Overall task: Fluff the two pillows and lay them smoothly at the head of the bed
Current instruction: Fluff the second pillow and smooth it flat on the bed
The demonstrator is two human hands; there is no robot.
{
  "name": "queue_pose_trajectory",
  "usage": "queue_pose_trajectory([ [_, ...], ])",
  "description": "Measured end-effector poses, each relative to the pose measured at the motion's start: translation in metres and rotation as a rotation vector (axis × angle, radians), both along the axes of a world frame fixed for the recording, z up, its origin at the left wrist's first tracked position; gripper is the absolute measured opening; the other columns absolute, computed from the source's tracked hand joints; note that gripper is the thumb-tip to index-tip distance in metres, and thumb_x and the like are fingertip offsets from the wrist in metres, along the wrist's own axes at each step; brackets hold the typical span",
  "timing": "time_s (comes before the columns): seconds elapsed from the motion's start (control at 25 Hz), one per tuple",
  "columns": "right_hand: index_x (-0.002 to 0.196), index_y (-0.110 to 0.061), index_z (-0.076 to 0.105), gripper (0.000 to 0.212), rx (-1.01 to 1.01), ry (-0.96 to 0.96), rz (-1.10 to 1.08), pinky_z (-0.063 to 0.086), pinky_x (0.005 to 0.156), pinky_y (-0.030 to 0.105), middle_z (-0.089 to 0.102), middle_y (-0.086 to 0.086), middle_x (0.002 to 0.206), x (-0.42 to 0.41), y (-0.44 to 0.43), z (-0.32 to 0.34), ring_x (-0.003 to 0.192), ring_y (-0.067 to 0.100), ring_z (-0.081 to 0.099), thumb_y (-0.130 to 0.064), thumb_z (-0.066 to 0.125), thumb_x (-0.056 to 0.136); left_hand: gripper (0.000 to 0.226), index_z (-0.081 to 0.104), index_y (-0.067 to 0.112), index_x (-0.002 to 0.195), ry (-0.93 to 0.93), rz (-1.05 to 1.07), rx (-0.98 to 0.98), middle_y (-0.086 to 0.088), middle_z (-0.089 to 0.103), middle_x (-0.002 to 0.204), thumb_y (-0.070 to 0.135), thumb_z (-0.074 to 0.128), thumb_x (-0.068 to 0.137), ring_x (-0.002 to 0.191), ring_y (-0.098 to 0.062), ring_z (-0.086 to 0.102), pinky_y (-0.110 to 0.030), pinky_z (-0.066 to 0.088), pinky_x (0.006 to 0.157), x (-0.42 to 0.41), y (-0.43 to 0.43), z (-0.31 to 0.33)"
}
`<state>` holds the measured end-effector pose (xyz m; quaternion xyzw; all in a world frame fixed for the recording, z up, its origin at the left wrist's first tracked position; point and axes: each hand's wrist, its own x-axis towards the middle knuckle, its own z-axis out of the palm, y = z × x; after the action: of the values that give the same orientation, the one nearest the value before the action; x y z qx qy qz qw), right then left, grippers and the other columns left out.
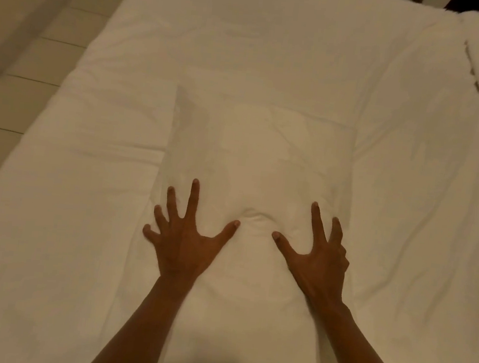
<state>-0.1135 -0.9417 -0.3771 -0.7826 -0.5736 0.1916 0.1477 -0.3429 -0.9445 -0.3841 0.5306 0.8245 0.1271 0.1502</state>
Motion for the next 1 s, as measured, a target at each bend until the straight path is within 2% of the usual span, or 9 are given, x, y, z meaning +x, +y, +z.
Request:
queue_pose_trajectory([
  [0.08,0.148,-0.064,-0.004,0.105,-0.061,0.039,-0.024,0.038,0.11,0.059,0.015,0.01,0.165,-0.001,-0.003,0.003,0.136,0.044,0.042,-0.099,0.043,0.062,0.111,-0.012,0.054,0.151,-0.036,0.009,-0.038,-0.007,0.011,0.168,0.104,0.025,0.059,0.145,-0.047,0.028,-0.074,0.027,0.106,-0.002,-0.002,0.002],
  [0.24,0.146,-0.065,-0.009,0.109,-0.113,0.041,-0.016,0.039,0.107,0.059,0.012,0.011,0.165,-0.012,0.001,0.007,0.132,0.047,0.045,-0.105,0.034,0.055,0.105,-0.008,0.06,0.149,-0.08,0.014,-0.037,-0.007,0.011,0.167,0.105,0.023,0.059,0.136,-0.044,0.04,-0.068,0.035,0.101,0.008,-0.001,0.006],
  [0.44,0.148,-0.062,-0.009,0.113,-0.066,0.013,0.011,0.038,0.108,0.06,0.008,0.014,0.165,-0.025,-0.009,0.001,0.134,0.047,0.042,-0.106,0.035,0.054,0.097,-0.01,0.059,0.149,-0.043,-0.033,-0.031,-0.013,0.005,0.167,0.101,0.019,0.066,0.135,-0.044,0.04,-0.066,0.037,0.099,0.015,-0.006,0.001],
  [0.56,0.152,-0.056,-0.008,0.116,-0.082,-0.033,0.014,0.039,0.107,0.06,0.01,0.018,0.163,-0.026,-0.005,-0.004,0.131,0.047,0.043,-0.104,0.038,0.056,0.091,-0.006,0.054,0.152,0.072,-0.022,-0.018,-0.016,0.01,0.166,0.095,0.02,0.075,0.129,-0.044,0.045,-0.063,0.043,0.094,0.014,-0.007,-0.009],
  [0.68,0.155,-0.049,0.0,0.094,-0.07,-0.23,0.05,0.041,0.102,0.056,0.017,0.028,0.157,-0.037,-0.002,-0.008,0.12,0.048,0.049,-0.092,0.029,0.076,0.068,0.008,0.046,0.156,0.245,-0.024,0.037,-0.024,0.014,0.164,0.072,0.023,0.096,0.129,-0.047,0.047,-0.062,0.045,0.093,0.035,-0.008,-0.014],
  [0.76,0.158,-0.045,0.005,0.079,-0.085,-0.356,0.099,0.042,0.099,0.054,0.018,0.034,0.156,-0.047,-0.002,-0.006,0.117,0.048,0.05,-0.078,0.019,0.087,0.057,0.015,0.043,0.156,0.284,0.002,0.033,-0.027,0.021,0.161,0.061,0.024,0.102,0.127,-0.048,0.05,-0.062,0.048,0.091,0.043,-0.006,-0.01],
  [0.88,0.158,-0.04,0.016,0.065,-0.106,-0.429,0.107,0.046,0.094,0.051,0.021,0.037,0.155,-0.048,-0.005,-0.003,0.114,0.048,0.053,-0.063,0.019,0.098,0.053,0.016,0.044,0.156,0.348,-0.016,0.046,-0.027,0.029,0.158,0.056,0.02,0.104,0.125,-0.047,0.054,-0.06,0.05,0.089,0.042,-0.006,-0.009],
  [1.0,0.156,-0.037,0.028,0.058,-0.103,-0.428,0.099,0.046,0.093,0.05,0.021,0.037,0.155,-0.05,-0.005,0.004,0.111,0.047,0.053,-0.055,0.022,0.102,0.051,0.019,0.045,0.155,0.269,-0.01,0.029,-0.026,0.031,0.158,0.053,0.016,0.105,0.126,-0.048,0.052,-0.061,0.048,0.09,0.041,-0.008,-0.006],
])
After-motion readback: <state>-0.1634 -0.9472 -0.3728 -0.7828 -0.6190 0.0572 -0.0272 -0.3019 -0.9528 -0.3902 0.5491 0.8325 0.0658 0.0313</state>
